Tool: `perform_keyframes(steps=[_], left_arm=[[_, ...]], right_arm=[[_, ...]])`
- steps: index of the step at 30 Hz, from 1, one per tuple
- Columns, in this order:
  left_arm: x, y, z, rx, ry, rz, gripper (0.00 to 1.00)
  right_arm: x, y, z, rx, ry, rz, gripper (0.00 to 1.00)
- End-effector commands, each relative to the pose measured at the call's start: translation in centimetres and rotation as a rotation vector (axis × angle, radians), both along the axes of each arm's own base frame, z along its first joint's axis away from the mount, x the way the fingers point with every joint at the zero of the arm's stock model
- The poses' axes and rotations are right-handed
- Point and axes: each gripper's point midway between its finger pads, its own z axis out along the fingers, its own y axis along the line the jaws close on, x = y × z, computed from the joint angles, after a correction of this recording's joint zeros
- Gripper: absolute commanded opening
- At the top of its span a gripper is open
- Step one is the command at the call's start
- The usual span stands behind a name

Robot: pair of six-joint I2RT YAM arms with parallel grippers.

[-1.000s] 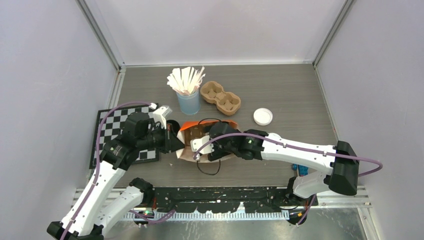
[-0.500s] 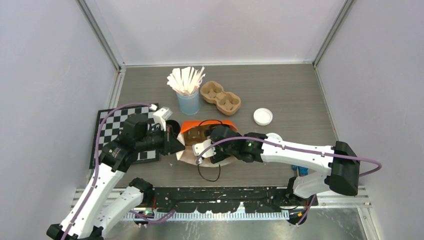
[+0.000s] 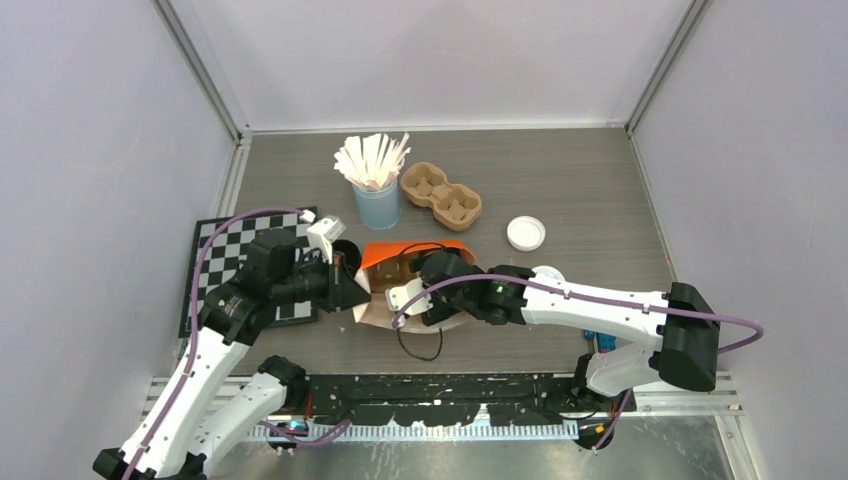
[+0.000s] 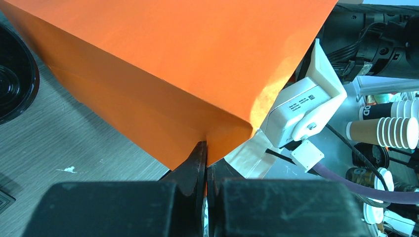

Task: Pack the takeout coffee

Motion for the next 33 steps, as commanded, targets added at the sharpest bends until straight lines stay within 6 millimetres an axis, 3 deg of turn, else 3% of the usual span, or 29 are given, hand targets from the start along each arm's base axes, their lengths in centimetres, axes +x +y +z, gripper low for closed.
perform_keyframes(steps=[1,13,26,33], left_arm=[[-0.6,-0.1,0.6,-0.015,-0.021,-0.031,0.0],[-0.8,-0.2,0.4,-0.02,-0.011,-0.04,0.0],[-0.7,-0.5,0.6,-0.042,-0.017,-0.043,0.0],[-1.1,-0.4,0.6,-0.04,-0.012,-0.05,0.0]], right_arm=[[0.3,-0.4,1.0,-0.033,-0.034,0.012,0.7],[-0.4,-0.4,-0.4,-0.068,0.011,0.044,0.7],[0.4,-0.6,0.1,-0.086,-0.017,0.009,0.7],[0.6,-0.4,-0.9,-0.075,-0.023,0.006,0.7]])
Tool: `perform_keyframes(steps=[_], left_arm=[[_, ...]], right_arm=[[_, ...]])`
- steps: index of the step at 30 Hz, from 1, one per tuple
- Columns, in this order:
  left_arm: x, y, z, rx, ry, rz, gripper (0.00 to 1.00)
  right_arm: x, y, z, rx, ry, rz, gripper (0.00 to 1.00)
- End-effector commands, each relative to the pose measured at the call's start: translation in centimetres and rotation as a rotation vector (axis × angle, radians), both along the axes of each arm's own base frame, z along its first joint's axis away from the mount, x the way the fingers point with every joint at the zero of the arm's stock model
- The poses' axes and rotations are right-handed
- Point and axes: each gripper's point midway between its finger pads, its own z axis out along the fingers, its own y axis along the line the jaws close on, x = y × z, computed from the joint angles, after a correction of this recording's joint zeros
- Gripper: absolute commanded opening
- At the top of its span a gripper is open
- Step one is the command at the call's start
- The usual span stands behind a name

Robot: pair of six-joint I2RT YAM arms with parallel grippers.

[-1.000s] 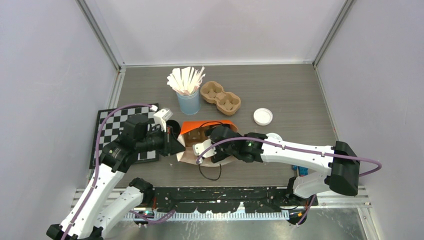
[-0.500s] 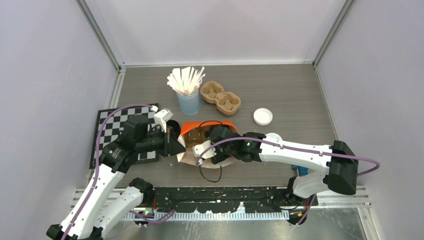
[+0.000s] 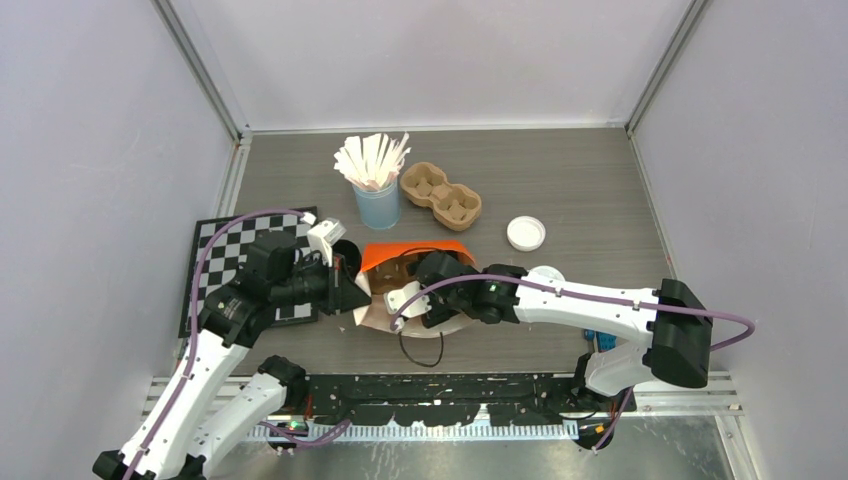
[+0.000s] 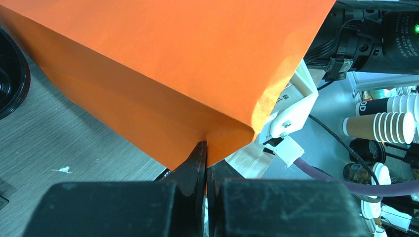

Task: Pack the takeout coffee

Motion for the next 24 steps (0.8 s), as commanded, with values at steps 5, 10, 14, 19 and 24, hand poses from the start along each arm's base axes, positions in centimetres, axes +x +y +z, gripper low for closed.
perform_keyframes(steps=[5,10,14,19,24], left_arm=[[-0.9,-0.3,0.6,-0.033,-0.006,-0.044,0.0],[-1.1,-0.4,0.5,-0.039,0.005,-0.052,0.0],[-1.2,-0.6,0.5,-0.046,0.014,-0.054,0.0],[-1.1,-0.7,0.5,-0.05,0.016,-0.058,0.0],[-0.9,-1.0,0.8,-0.064,0.017,-0.063,0.0]], right_arm=[[0.8,-0.4,-0.5,-0.015,-0.035,-0.022,0.7],[1.2,-0.3,-0.8,-0.01,-0.034,-0.035,0.7],[1.5,-0.4,-1.0,-0.002,-0.035,-0.046,0.7],[2.0,-0.6,-1.1,0.008,-0.032,-0.063,0.7],[2.4,-0.8,-1.1,0.016,-0.024,-0.07,0.7]])
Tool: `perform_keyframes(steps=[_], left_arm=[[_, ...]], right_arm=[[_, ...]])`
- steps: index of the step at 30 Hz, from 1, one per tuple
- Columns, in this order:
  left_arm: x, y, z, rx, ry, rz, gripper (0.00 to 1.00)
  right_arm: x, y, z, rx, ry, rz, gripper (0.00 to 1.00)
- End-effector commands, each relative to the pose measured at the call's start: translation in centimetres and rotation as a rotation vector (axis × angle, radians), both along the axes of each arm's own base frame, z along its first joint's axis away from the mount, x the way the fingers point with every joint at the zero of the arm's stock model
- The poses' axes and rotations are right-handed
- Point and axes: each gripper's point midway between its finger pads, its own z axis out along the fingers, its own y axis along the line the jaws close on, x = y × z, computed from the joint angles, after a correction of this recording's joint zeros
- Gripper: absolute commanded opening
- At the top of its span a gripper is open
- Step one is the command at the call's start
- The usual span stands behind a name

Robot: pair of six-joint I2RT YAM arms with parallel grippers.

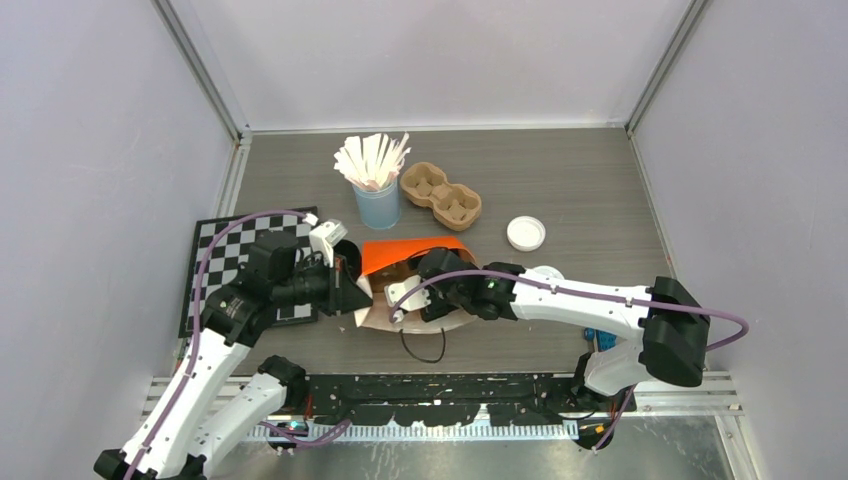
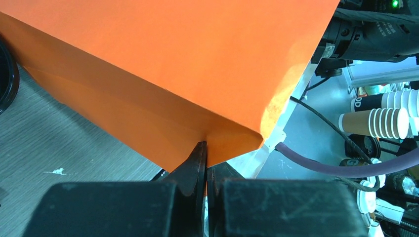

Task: Pack the takeout coffee

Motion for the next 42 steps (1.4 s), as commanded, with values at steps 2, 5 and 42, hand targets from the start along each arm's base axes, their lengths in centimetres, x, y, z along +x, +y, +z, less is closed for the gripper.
perform_keyframes(steps=[2,5,42], left_arm=[[-0.5,-0.8,1.0,-0.051,0.01,-0.047,0.0],[-0.6,-0.8,0.9,-0.052,0.015,-0.051,0.0],[0.2,-0.4,0.3,0.017,0.034,-0.035,0.0]], right_arm=[[1.1,-0.7,-0.5,-0.011,-0.012,-0.035,0.7],[1.3,-0.5,-0.5,0.005,-0.013,-0.041,0.7],[0.3,0.2,3.3,0.062,-0.009,0.012,0.89]])
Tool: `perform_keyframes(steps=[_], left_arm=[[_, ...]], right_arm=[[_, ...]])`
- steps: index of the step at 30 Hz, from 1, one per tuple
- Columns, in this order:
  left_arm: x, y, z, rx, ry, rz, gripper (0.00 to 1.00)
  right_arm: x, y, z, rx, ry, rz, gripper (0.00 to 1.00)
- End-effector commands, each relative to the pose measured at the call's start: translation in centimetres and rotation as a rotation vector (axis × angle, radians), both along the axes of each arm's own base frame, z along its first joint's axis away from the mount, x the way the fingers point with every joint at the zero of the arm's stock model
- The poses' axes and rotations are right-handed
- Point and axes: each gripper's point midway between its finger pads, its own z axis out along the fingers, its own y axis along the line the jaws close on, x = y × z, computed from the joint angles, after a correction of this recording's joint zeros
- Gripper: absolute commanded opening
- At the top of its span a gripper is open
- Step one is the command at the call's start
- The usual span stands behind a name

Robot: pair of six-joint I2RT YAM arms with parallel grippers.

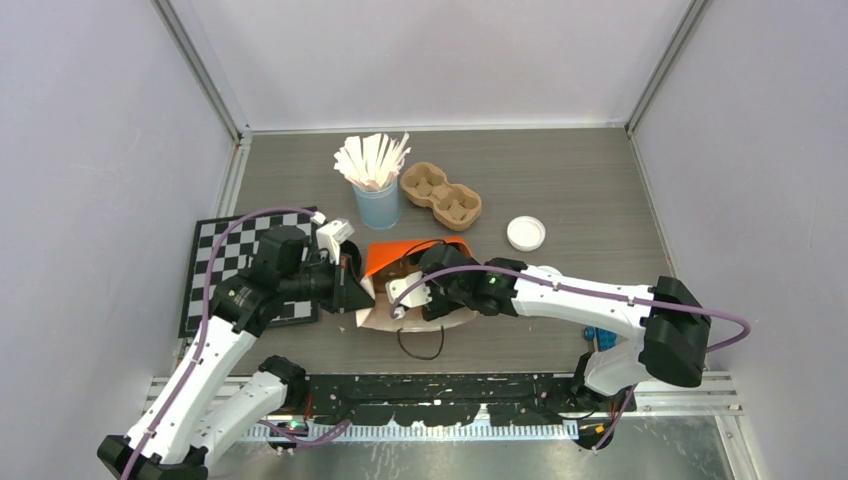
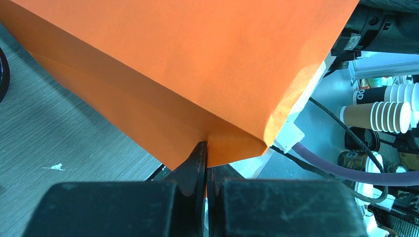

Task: Pack the takeout coffee

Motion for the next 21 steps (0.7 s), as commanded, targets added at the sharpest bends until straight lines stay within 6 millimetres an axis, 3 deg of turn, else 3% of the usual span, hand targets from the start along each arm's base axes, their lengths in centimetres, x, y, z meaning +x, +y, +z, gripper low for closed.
perform_keyframes(steps=[1,21], left_arm=[[-0.2,-0.1,1.4,-0.015,-0.019,-0.008,0.0],[-0.1,0.0,1.4,-0.005,-0.018,-0.007,0.0]], right_arm=[[0.0,0.3,3.1,0.051,-0.031,0.013,0.9],[-1.8,0.0,3.5,0.054,0.034,0.038,0.93]])
